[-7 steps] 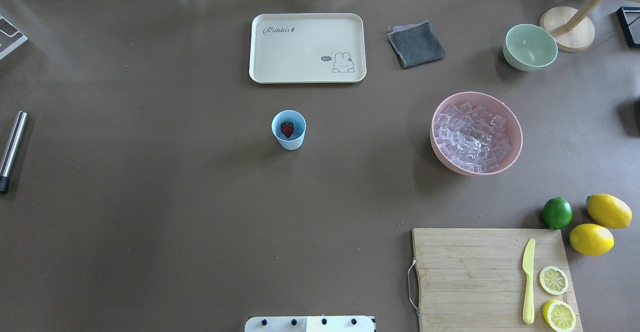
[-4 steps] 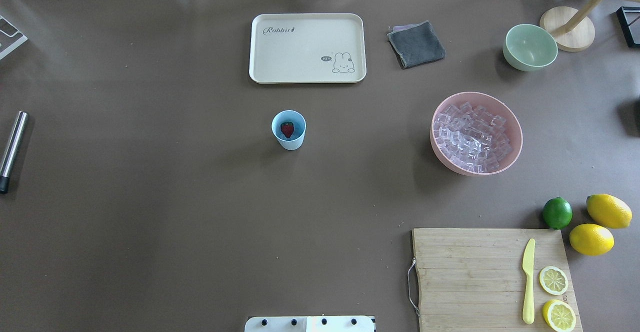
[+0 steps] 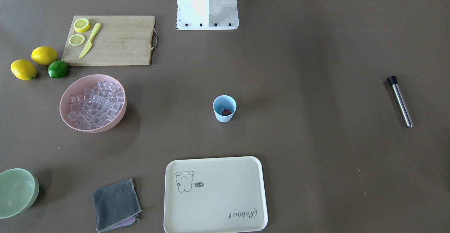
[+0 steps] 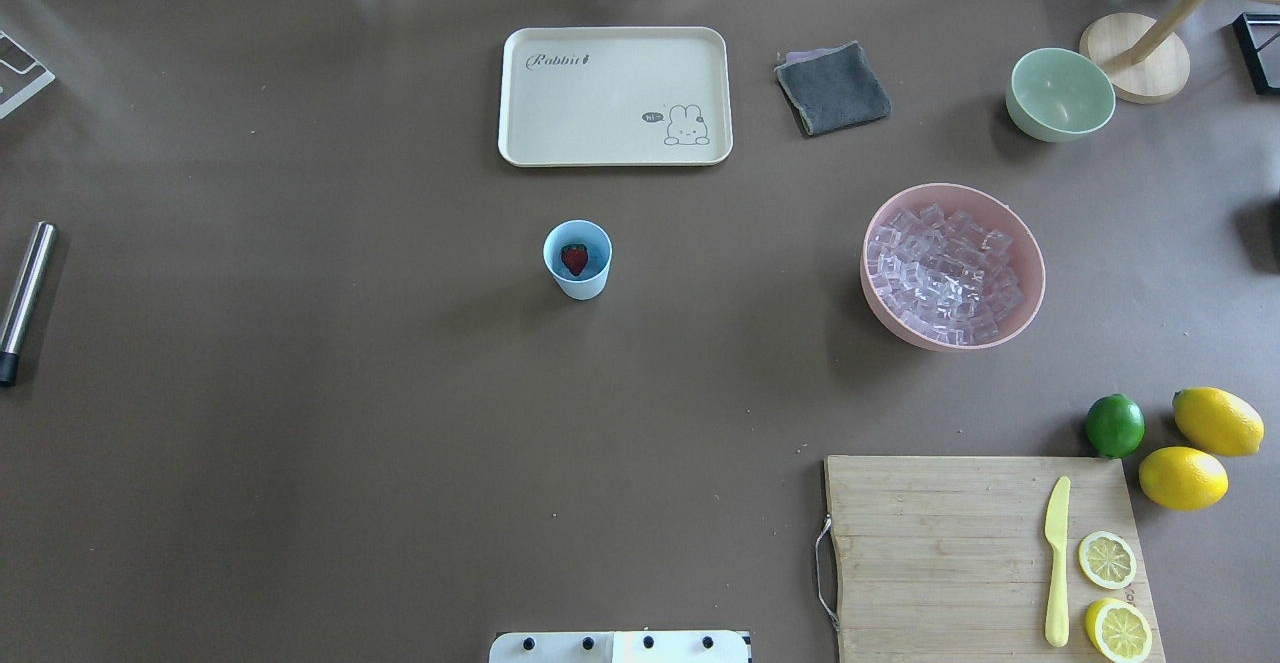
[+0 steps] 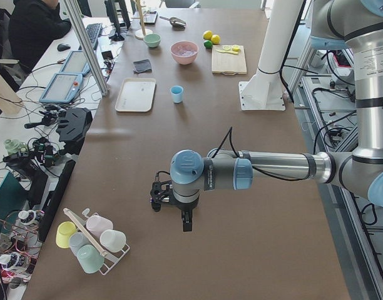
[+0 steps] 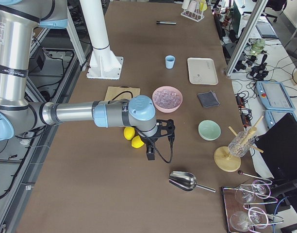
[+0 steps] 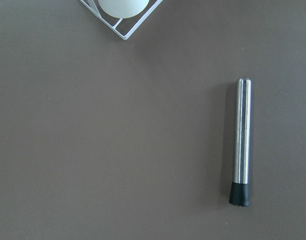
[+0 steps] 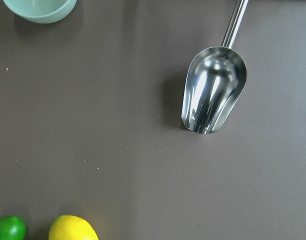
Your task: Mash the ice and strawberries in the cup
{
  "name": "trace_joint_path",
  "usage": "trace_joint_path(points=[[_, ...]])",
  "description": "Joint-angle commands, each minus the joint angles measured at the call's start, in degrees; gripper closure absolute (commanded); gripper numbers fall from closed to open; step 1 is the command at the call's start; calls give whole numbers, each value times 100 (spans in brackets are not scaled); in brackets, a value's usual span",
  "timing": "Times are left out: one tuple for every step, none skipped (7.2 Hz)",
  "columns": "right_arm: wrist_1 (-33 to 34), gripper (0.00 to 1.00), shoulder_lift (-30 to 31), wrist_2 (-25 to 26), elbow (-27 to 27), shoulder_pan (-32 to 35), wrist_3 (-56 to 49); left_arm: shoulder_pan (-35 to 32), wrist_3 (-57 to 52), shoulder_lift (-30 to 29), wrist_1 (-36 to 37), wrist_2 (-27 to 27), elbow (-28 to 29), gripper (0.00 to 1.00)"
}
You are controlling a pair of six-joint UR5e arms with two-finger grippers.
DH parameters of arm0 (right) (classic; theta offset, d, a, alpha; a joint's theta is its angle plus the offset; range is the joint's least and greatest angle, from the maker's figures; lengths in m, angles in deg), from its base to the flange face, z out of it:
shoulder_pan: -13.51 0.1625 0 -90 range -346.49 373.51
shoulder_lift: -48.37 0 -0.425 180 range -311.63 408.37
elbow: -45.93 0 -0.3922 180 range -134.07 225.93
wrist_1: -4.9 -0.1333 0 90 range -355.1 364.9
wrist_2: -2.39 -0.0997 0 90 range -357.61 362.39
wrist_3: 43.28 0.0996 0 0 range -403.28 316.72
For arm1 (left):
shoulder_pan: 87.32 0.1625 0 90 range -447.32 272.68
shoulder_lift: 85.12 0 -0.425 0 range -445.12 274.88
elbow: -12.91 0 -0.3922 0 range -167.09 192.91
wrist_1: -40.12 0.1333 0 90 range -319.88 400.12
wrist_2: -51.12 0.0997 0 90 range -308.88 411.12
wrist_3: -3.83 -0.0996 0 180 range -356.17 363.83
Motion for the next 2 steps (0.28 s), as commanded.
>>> trace_joint_path(points=[[0,0,0,0,-9,0,0,-10,-9,-60,-10,0,75,2],[0,0,0,0,-9,0,0,-10,-9,-60,-10,-9,66,2]])
